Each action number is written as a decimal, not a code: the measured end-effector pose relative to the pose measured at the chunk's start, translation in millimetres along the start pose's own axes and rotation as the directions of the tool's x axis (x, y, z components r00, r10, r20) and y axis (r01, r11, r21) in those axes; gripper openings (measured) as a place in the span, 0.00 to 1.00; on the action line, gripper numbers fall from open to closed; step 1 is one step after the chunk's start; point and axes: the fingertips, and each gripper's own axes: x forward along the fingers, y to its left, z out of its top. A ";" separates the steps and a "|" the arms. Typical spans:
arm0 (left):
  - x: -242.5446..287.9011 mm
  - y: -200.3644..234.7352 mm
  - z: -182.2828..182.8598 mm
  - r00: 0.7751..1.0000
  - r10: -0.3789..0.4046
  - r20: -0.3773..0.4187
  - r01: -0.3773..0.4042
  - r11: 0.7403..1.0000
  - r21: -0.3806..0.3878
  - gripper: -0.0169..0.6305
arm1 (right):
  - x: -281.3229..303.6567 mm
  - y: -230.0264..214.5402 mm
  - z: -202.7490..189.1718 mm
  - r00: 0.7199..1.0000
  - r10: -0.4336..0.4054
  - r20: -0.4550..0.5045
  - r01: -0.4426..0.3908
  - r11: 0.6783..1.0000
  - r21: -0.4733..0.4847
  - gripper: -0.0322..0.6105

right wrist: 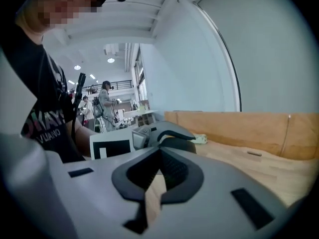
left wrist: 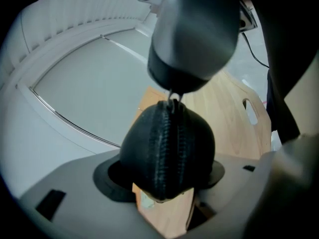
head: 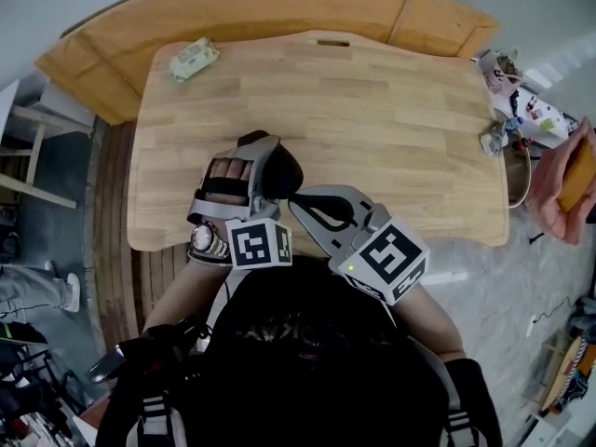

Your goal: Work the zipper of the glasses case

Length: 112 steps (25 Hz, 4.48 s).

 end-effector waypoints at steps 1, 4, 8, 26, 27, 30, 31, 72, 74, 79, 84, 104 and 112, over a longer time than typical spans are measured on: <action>0.5 -1.0 -0.2 1.000 -0.001 -0.005 0.001 1.000 0.001 0.47 | 2.3 2.4 0.0 1.000 -0.006 -0.011 0.006 1.000 -0.029 0.07; 0.4 -2.1 0.0 1.000 -0.002 -0.005 0.002 1.000 -0.009 0.47 | 7.8 8.2 1.6 0.999 -0.019 -0.031 0.016 0.994 -0.104 0.07; -2.4 -3.1 2.3 1.000 -0.002 0.011 0.002 1.000 -0.015 0.47 | 10.3 13.2 -1.1 0.999 0.000 -0.054 -0.010 0.984 -0.177 0.07; -9.9 -7.0 12.2 0.986 -0.073 0.148 0.101 0.976 -0.193 0.47 | -11.2 18.4 11.3 0.970 0.163 0.182 -0.148 0.985 -0.093 0.26; -11.4 -6.1 13.0 0.980 -0.090 0.178 0.134 0.958 -0.254 0.47 | -17.6 13.1 10.3 0.969 0.155 0.193 -0.147 0.988 -0.052 0.29; -18.6 -4.1 20.0 0.941 -0.141 0.308 0.273 0.854 -0.444 0.47 | -36.5 -9.1 6.8 0.964 0.115 0.239 -0.123 0.992 0.020 0.32; -22.1 -3.1 24.1 0.916 -0.154 0.370 0.337 0.794 -0.505 0.47 | -42.0 -16.9 4.3 0.963 0.101 0.251 -0.116 0.992 0.044 0.33; -78.5 -10.4 93.4 0.443 -0.069 0.894 0.892 -0.062 -0.447 0.49 | -51.5 -3.3 -48.1 0.931 0.322 0.170 -0.359 0.894 0.269 0.50; -76.8 -10.3 90.1 0.454 -0.065 0.888 0.887 -0.060 -0.458 0.50 | -57.3 -7.9 -51.7 0.939 0.309 0.154 -0.340 0.904 0.260 0.50; -62.6 -3.7 60.6 0.547 -0.009 0.837 0.829 -0.136 -0.543 0.49 | -84.2 -51.6 -58.1 0.977 0.146 0.155 -0.181 0.951 0.249 0.50; -46.8 -28.4 41.9 0.634 -0.071 0.770 0.745 -0.214 -0.632 0.15 | -100.1 -134.3 -89.1 0.963 -0.271 -0.011 0.270 0.962 -0.044 0.50; -44.5 -96.1 44.2 0.753 -0.150 0.640 0.578 -0.314 -0.753 0.05 | 4.8 -327.0 -216.6 0.788 -0.531 -0.312 0.093 0.603 -0.792 0.50; -54.0 -100.4 30.6 0.848 -0.147 0.510 0.437 -0.352 -0.828 0.05 | 45.0 -366.1 -230.3 0.803 -0.512 -0.306 0.027 0.543 -0.839 0.50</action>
